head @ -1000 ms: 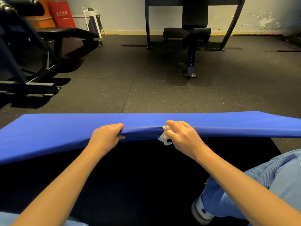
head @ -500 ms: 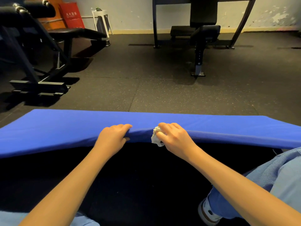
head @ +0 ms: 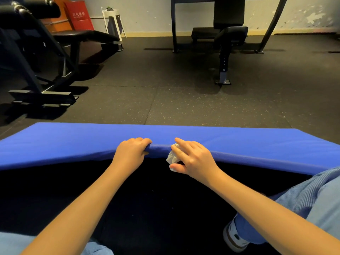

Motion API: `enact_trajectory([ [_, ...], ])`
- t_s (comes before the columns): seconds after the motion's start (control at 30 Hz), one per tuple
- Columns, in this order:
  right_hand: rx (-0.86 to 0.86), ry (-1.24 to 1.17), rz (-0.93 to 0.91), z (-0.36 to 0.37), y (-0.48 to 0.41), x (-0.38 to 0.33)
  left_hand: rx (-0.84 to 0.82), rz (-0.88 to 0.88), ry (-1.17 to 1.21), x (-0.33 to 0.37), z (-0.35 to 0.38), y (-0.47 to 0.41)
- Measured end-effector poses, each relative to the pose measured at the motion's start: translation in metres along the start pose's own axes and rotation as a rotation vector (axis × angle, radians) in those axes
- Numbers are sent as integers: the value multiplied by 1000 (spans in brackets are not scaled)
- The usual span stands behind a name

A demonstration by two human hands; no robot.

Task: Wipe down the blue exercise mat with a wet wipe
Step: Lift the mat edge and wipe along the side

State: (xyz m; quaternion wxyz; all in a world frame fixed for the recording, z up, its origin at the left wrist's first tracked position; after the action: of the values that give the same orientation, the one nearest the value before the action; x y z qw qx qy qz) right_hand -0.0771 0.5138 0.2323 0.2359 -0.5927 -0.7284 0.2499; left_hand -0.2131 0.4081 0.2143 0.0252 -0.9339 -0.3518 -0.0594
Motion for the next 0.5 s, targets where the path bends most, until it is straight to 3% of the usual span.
enact_trajectory([
  [0.5,-76,43,71,-12,7,23,10,-3,-20,8,-18,-12],
])
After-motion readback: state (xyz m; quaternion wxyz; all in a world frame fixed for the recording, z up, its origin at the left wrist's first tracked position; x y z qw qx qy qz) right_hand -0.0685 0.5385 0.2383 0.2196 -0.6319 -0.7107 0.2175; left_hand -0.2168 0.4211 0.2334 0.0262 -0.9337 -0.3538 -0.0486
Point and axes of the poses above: each hand's wrist, its own y-axis away from the middle knuckle, its own z-axis out of the palm, x = y × z, the point moved 9 cm from there along -y, towards the middle knuckle, and after that the axes turned 10 degrees about -x, right-handed, at the moved point
